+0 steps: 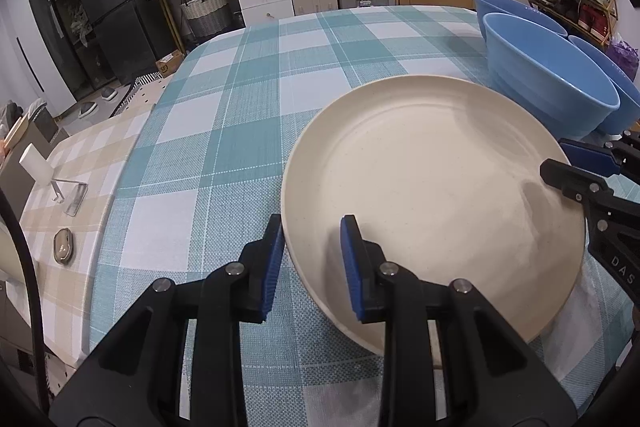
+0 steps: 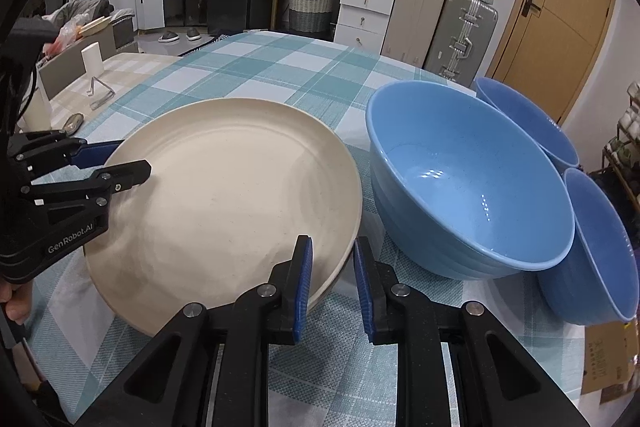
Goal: Organize plates and bowls
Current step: 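Lower the plate onto the stacked cream plates and open both tools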
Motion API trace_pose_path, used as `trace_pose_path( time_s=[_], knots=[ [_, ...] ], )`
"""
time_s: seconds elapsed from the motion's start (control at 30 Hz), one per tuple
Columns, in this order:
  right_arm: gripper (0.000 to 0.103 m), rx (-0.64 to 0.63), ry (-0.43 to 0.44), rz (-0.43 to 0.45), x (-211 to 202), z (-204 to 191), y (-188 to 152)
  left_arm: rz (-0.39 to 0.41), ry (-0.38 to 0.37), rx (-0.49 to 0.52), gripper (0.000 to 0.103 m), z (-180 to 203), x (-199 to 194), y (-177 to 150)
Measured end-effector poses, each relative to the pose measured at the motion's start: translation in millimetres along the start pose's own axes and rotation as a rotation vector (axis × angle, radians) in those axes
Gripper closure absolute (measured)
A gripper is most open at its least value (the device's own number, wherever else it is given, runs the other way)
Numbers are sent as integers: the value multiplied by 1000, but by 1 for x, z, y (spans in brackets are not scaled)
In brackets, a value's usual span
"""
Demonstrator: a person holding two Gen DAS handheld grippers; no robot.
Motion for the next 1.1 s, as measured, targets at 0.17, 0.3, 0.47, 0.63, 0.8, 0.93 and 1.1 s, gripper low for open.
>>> trace_pose_path(
  time_s=[0.17,0.3,0.47,0.63,0.8,0.93,1.1],
  knots=[
    [82,0,2,-1,1,0,-1,-4,-17,-8,79,-2,1,0],
    [81,5,14,-10,1,1,-1,-26,-52,-38,75,-7,1,0],
    [73,1,31,-17,-3,-1,0,-36,-100,-84,60,-14,-4,1],
    [44,-2,74,15,-17,-5,1,-11,-171,-110,38,-12,-21,6],
    [13,-18,68,58,-33,-9,4,31,-247,-133,20,-9,-42,14],
    [4,14,85,61,-40,-3,6,72,-251,-140,0,-8,-60,20],
    [1,27,100,82,-54,3,8,106,-279,-134,1,0,-82,24]
  ],
)
Point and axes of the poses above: each gripper's, at about its wrist camera, not at the fingertips, and x roughly the way its jaws point, z to its right, y to its top, the point moved 4 cm from there along x, roughly the way its jaws point, and after that the axes turned 3 degrees about -y, right-handed, at the moved point
